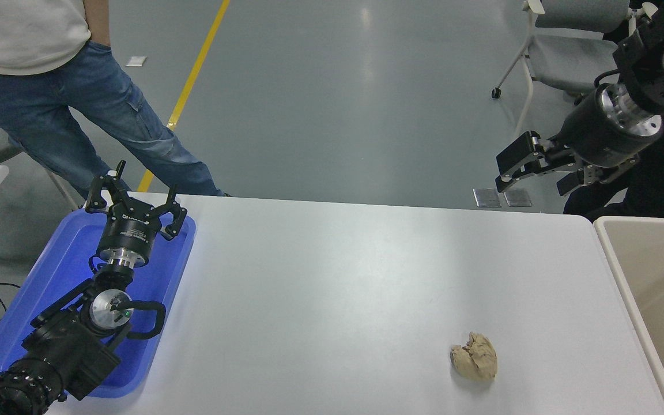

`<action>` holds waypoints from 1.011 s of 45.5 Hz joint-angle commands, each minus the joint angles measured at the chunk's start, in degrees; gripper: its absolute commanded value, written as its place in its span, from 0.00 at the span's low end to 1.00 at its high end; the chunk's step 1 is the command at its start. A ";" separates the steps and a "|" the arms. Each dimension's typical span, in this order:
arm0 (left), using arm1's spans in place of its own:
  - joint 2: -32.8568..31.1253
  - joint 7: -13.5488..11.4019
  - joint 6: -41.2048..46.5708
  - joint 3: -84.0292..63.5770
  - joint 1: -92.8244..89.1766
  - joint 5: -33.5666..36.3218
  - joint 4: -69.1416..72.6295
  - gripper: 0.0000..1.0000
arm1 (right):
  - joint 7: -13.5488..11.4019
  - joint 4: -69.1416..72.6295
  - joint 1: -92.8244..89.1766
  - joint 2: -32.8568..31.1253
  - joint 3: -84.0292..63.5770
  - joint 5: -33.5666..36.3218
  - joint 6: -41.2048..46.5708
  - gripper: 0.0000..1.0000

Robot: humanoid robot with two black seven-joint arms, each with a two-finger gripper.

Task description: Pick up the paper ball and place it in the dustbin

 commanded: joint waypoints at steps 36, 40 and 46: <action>0.00 0.00 -0.01 0.00 0.01 -0.06 0.00 1.00 | 0.09 -2.51 -4.55 -0.41 0.44 2.09 0.00 1.00; 0.00 0.00 -0.01 0.00 0.01 0.03 0.00 1.00 | 0.09 -2.43 -7.45 -0.15 0.44 1.91 0.00 1.00; 0.00 0.00 -0.01 0.00 0.01 0.03 0.00 1.00 | 0.18 -2.34 -12.02 0.29 0.44 1.12 0.00 1.00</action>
